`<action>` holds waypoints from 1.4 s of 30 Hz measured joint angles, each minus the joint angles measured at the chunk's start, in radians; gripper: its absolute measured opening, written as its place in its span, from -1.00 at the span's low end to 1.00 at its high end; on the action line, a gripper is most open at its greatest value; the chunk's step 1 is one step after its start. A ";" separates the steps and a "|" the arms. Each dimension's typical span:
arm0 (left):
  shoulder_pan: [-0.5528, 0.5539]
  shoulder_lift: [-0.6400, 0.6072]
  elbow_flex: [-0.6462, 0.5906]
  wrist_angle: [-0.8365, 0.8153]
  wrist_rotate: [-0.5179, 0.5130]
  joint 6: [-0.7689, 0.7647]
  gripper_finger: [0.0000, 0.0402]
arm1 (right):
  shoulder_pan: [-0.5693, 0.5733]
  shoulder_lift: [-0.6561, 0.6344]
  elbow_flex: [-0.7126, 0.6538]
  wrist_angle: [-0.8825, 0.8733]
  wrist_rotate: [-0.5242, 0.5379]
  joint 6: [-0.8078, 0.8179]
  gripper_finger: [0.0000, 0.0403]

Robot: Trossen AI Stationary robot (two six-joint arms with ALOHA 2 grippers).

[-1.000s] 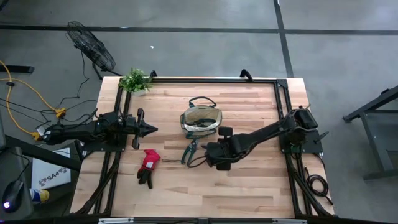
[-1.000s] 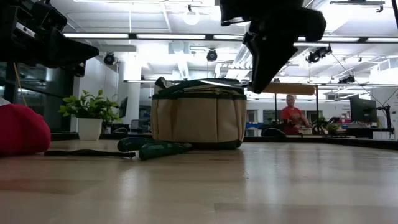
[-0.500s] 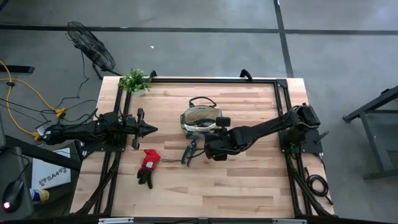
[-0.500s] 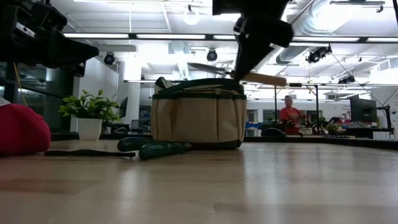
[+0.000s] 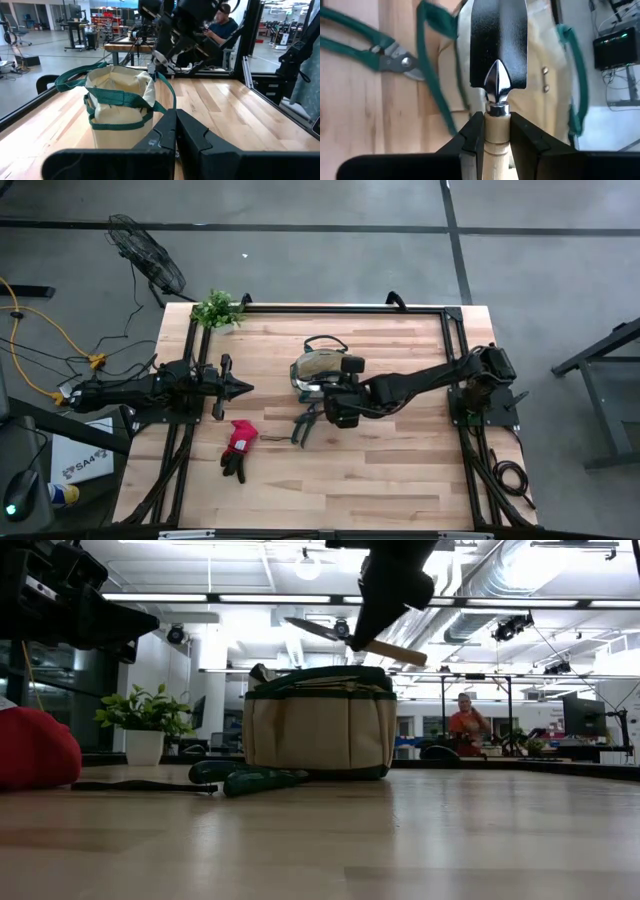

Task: Pick & Place Garden tools in Gardening bag
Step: Put the brown trowel into the gardening bag

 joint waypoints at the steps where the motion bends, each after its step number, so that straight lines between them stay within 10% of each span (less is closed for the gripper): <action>1: 0.000 0.000 0.000 0.000 0.000 0.000 -1.00 | -0.004 0.000 0.007 -0.001 0.005 -0.014 -0.71; 42: 0.000 0.000 0.000 0.000 0.000 0.000 -1.00 | -0.149 0.060 0.042 0.080 0.014 -0.406 -0.71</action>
